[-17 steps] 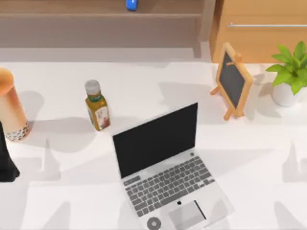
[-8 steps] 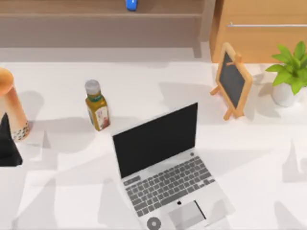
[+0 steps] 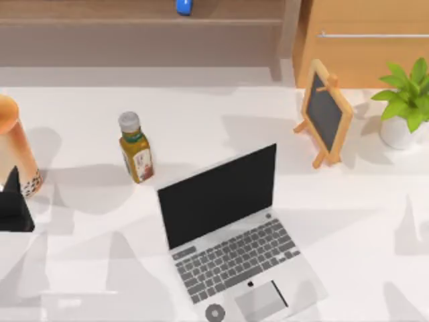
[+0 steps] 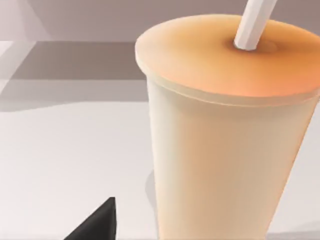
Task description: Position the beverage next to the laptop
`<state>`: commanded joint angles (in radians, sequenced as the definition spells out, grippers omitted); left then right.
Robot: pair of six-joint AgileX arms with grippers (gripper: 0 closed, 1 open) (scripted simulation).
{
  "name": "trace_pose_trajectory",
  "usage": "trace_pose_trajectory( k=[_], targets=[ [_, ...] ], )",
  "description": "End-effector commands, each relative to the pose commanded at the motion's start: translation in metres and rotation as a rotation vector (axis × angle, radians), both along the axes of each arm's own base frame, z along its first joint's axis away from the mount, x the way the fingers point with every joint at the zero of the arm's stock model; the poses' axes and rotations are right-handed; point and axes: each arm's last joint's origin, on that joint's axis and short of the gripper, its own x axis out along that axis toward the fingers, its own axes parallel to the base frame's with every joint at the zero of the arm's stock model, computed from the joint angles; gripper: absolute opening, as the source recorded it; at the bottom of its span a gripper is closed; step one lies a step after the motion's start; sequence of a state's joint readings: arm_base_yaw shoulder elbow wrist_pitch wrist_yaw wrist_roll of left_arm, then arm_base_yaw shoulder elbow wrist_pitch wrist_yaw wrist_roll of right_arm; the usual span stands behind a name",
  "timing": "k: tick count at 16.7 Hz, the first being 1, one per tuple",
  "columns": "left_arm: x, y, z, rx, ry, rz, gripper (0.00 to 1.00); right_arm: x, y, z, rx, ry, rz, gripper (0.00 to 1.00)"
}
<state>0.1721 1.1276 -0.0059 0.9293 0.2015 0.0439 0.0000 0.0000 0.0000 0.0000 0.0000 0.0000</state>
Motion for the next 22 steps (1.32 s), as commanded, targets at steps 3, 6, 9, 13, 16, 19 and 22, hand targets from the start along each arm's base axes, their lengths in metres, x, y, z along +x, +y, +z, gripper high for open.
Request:
trace_pose_trajectory(
  k=[3, 6, 9, 13, 16, 19, 22],
  targets=[
    [0.001, 0.001, -0.002, -0.001, 0.002, -0.001, 1.0, 0.0, 0.0, 0.0, 0.0, 0.0, 0.0, 1.0],
    [0.001, 0.001, -0.002, -0.001, 0.002, -0.001, 1.0, 0.0, 0.0, 0.0, 0.0, 0.0, 0.0, 1.0],
    [0.003, 0.001, -0.002, -0.002, 0.001, -0.002, 1.0, 0.0, 0.0, 0.0, 0.0, 0.0, 0.0, 1.0],
    [0.025, 0.002, 0.0, -0.001, -0.004, -0.001, 1.0, 0.0, 0.0, 0.0, 0.0, 0.0, 0.0, 1.0],
    [0.052, 0.002, -0.007, -0.001, 0.003, -0.001, 1.0, 0.0, 0.0, 0.0, 0.0, 0.0, 0.0, 1.0],
    [0.073, 0.0, -0.015, -0.001, 0.003, -0.001, 1.0, 0.0, 0.0, 0.0, 0.0, 0.0, 0.0, 1.0],
    [0.08, -0.001, -0.018, -0.001, 0.002, -0.001, 1.0, 0.0, 0.0, 0.0, 0.0, 0.0, 0.0, 1.0]
  ],
)
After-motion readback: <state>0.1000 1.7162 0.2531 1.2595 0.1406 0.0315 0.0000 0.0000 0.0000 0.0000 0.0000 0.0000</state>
